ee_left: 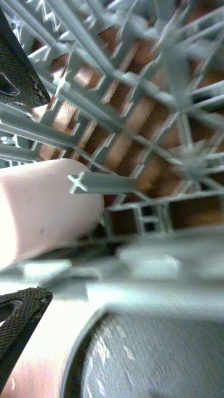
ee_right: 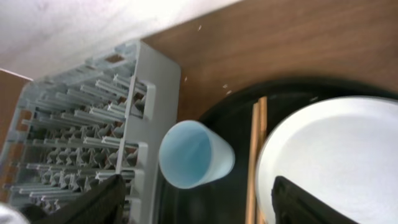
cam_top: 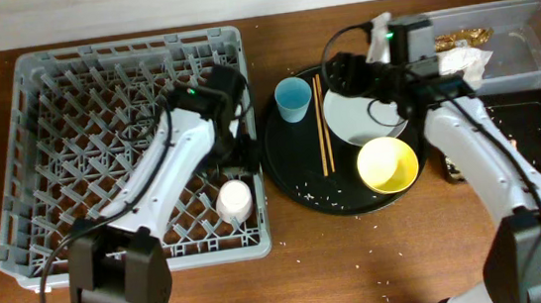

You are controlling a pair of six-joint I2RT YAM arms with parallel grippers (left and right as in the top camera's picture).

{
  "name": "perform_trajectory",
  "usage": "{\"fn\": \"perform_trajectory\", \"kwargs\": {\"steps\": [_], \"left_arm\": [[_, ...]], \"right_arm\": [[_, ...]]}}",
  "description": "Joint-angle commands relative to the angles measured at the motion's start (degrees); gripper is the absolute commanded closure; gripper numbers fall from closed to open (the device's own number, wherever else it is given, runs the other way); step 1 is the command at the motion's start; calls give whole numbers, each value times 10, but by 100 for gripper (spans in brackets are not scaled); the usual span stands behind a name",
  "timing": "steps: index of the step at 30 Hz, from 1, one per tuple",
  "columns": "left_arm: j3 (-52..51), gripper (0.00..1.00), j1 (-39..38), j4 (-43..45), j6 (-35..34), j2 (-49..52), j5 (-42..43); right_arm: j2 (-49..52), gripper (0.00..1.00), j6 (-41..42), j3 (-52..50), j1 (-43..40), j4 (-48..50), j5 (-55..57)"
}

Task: Sort waste into correct bins and load items into the dishwasher rack
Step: 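Grasp the blue cup with the right gripper and hand it to left gripper, then lower the blue cup into the rack with the left gripper and release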

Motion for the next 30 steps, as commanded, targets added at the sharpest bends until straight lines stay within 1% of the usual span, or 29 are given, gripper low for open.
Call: {"fn": "perform_trajectory", "kwargs": {"steps": [1,3,4,5,6,8,9,10,12,13,15,16,17,18,19,20,21,22,23,25,30], "left_arm": [[120,8,43,8,-2,-7,34],[144,8,70,27,-14,-7,37],[143,8,82,33,-14,-7,47],[143,8,90,34,-14,-7,49],[143,8,98,35,-14,-7,49],[143,9,102,38,-14,-7,49],[143,9,102,40,-14,-7,49],[143,10,102,41,-14,-7,52],[143,11,110,41,-13,-7,97],[143,11,119,40,-6,-7,135],[143,11,153,47,85,-7,328],[141,11,179,54,170,-7,508],[139,11,193,57,214,-6,593],[139,11,203,55,255,-6,653],[138,8,210,55,290,-6,700],[134,5,212,55,316,-6,731],[125,1,211,56,356,-6,781],[115,1,211,56,377,-6,802],[108,1,211,56,385,-6,803],[91,1,212,58,386,-6,804],[87,1,211,60,386,-6,813]], "right_arm": [[73,29,63,1,65,57,100],[130,31,84,1,82,76,103],[162,36,88,1,85,77,99],[176,39,93,1,85,81,93],[190,48,101,1,85,85,91],[194,73,103,1,84,85,91],[192,82,105,2,84,85,90],[188,96,105,2,82,84,80],[157,96,104,2,53,72,0],[140,96,101,2,35,63,-37],[95,96,83,2,-29,58,-214],[87,96,81,2,-56,85,-331],[88,96,81,2,-63,119,-396],[89,96,87,2,-62,159,-455],[89,96,101,2,-53,188,-481],[89,96,113,2,-45,211,-493],[89,96,127,2,-25,241,-495],[89,96,139,2,-6,265,-496],[89,96,145,2,9,286,-500],[89,96,165,2,37,336,-507],[89,96,173,2,90,372,-483]]}}
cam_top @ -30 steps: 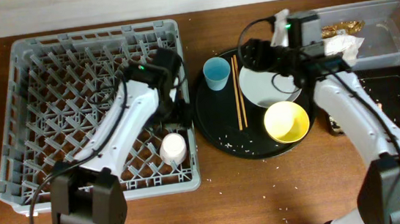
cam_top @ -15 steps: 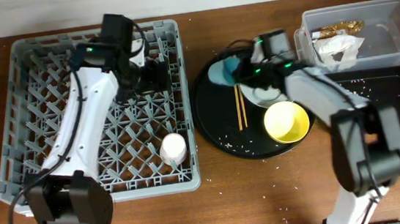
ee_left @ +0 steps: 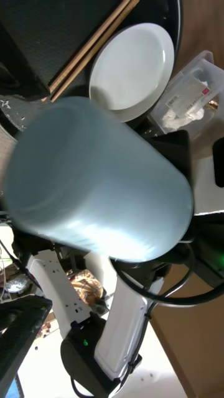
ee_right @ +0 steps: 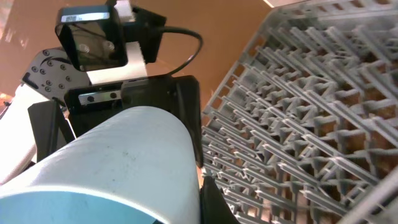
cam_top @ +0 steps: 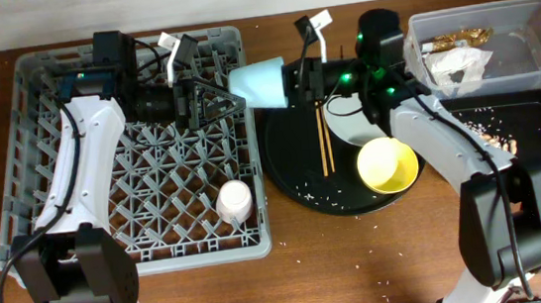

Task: Sort waste into correct bins and load items into the dishwasher rack
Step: 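Lower the blue cup into the rack with the left gripper and release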

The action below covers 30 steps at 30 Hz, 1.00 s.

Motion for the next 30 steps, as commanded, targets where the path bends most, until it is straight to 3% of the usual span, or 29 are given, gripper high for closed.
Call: {"fn": "perform_trajectory", "kwargs": {"steps": [1,4,6,7,11,13,14,18,19,22,24,26,27,30], "left_arm": [[-5,1,2,1,14,-5,32],[-5,1,0,0,14,-5,51],[-5,9,-1,-4,14,-5,51],[-5,18,-7,-5,14,-5,51],[-5,20,-23,-5,14,-5,51],[-5,27,-25,-5,14,-5,51],[-5,36,-25,-5,14,-5,51],[-5,41,-25,-5,14,-5,31],[-5,41,-25,-3,14,-5,31],[-5,42,-11,-3,14,-5,29],[-5,43,12,-4,14,-6,28],[-5,43,34,-6,6,-6,-66],[-5,43,34,-5,-35,-6,-177],[21,46,2,-9,-149,-6,-410]], "right_arm": [[-7,96,4,5,30,6,12],[-7,96,4,5,43,9,42],[-7,96,4,5,44,10,56],[-7,96,4,5,46,10,64],[-7,96,6,5,50,10,89],[-7,95,6,5,50,10,90],[-7,87,6,5,50,10,90],[-7,74,6,5,50,10,89],[-7,66,6,5,50,10,89],[-7,23,-1,5,43,5,90],[-7,11,-41,5,17,-30,90],[-7,3,-101,5,-23,-107,107],[-7,0,-143,5,-52,-185,150],[-13,1,-182,5,-91,-283,215]]}}
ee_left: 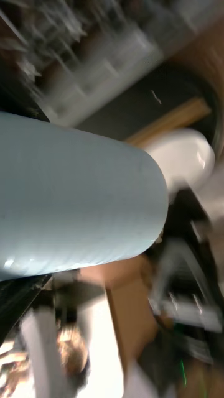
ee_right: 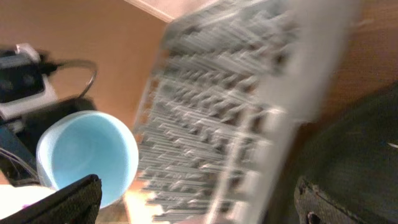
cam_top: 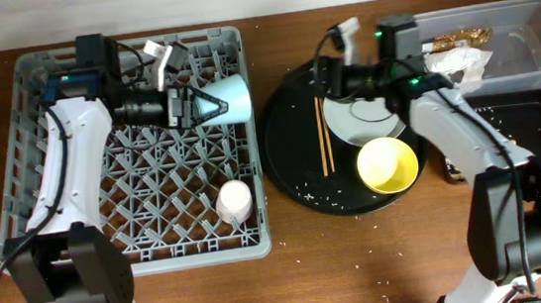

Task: Sort waste into correct bins and load items into the dishwasher rack
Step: 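Lower the blue cup into the rack with the left gripper and release, then grasp the yellow bowl rim with the left gripper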

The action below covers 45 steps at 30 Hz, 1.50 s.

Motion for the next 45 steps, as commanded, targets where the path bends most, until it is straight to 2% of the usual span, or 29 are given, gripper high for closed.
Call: {"fn": "perform_trajectory", "kwargs": {"steps": [1,3,4,5,10,13,14,16,19,22,26,28,29,30,31,34,37,40,45], "left_arm": [[31,46,-41,-10,-119,-6,-270],[33,46,-101,-38,-163,-6,-466],[33,46,-123,-46,-182,-6,-536],[31,45,-148,-50,-185,-4,-578],[23,45,-191,-44,-186,39,-653],[23,45,-191,-30,-185,83,-654],[23,40,-191,-26,-185,95,-653],[23,19,-191,-24,-185,104,-642],[37,8,-191,-30,-186,103,-638],[129,8,-191,-72,-186,103,-583],[248,9,-195,-82,-186,103,-502],[251,17,-201,-113,-188,103,-504],[251,22,-201,-146,-219,103,-526],[251,23,-201,-189,-245,103,-544],[251,27,-201,-219,-252,103,-544],[248,29,-208,-283,-256,103,-545],[200,33,-218,-259,-255,103,-553],[107,33,-219,-178,-256,104,-553],[88,33,-219,-135,-256,106,-554]], "right_arm": [[-19,1,-69,0,-26,-70,94],[-40,1,-116,29,-29,-183,209],[-41,1,-129,44,-28,-215,236],[-41,1,-141,55,-28,-238,247],[-41,1,-141,55,-28,-243,251],[-41,1,-141,55,-29,-246,251],[-41,1,-141,55,-29,-246,251],[-41,1,-141,55,-29,-246,255],[-41,0,-141,55,-28,-247,261],[-41,1,-138,56,-29,-252,271],[-45,7,-138,72,-29,-280,285],[-47,7,-139,83,-29,-307,319],[-47,6,-138,83,-29,-311,328],[-47,6,-138,83,-29,-312,330],[-47,7,-138,83,-29,-312,330],[-47,6,-138,83,-29,-313,329],[-47,6,-138,83,-29,-317,329],[-47,6,-139,83,-29,-317,330],[-47,7,-139,83,-29,-316,330]]}}
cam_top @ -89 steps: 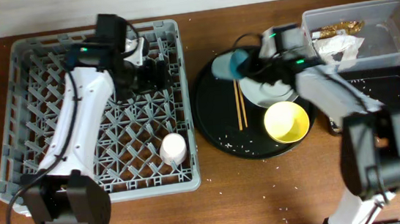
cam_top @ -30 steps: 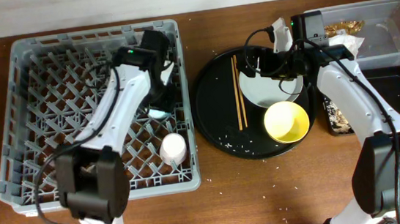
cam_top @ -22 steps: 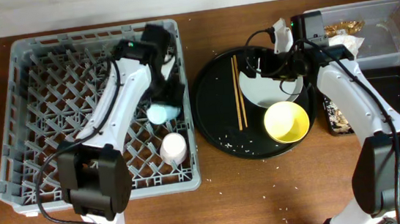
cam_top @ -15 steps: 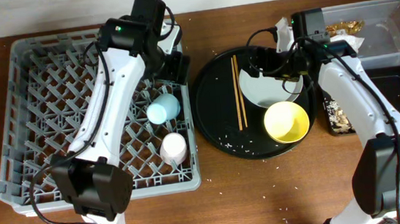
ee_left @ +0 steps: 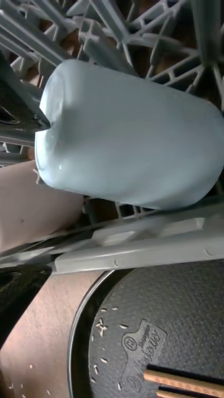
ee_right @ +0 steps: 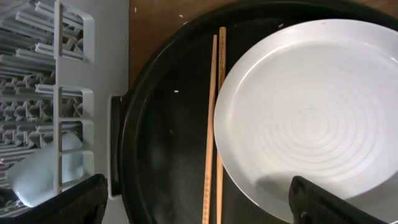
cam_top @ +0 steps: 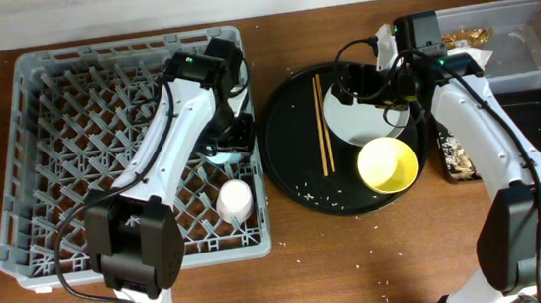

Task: Sort waste into correct bins and load items into the dishwasher rack
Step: 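Grasp the yellow bowl rim with the left gripper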

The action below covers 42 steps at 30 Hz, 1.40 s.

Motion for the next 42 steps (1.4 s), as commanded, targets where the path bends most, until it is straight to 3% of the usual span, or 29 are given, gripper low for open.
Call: {"fn": "perform_trajectory", "kwargs": {"steps": [1,8,16,21,29,32,35,37,39,40,42], "left_arm": [[-3,33,-1,13,-5,1,-7],[-1,33,-3,137,-5,1,4],[85,33,-16,177,-8,1,117],[85,33,-87,259,-83,54,115],[81,34,-225,269,-78,103,104],[81,40,-252,279,-104,162,102],[81,59,-249,287,-104,166,101],[81,63,-249,297,-106,179,102],[81,83,-245,298,-122,183,104],[82,99,-244,301,-123,183,104],[85,99,-244,297,-123,183,104]], "right_arm": [[-15,6,-6,11,-2,0,5],[-15,6,-6,11,-2,4,5],[-28,4,14,49,-16,-27,9],[-137,4,42,120,-113,-151,137],[-130,2,42,118,-160,-202,144],[-130,2,42,118,-160,-202,144],[-130,2,42,118,-160,-202,144],[-130,2,42,118,-160,-202,144],[-130,1,42,118,-160,-202,144],[-130,2,42,118,-160,-202,144],[-130,1,42,118,-160,-202,144]]}}
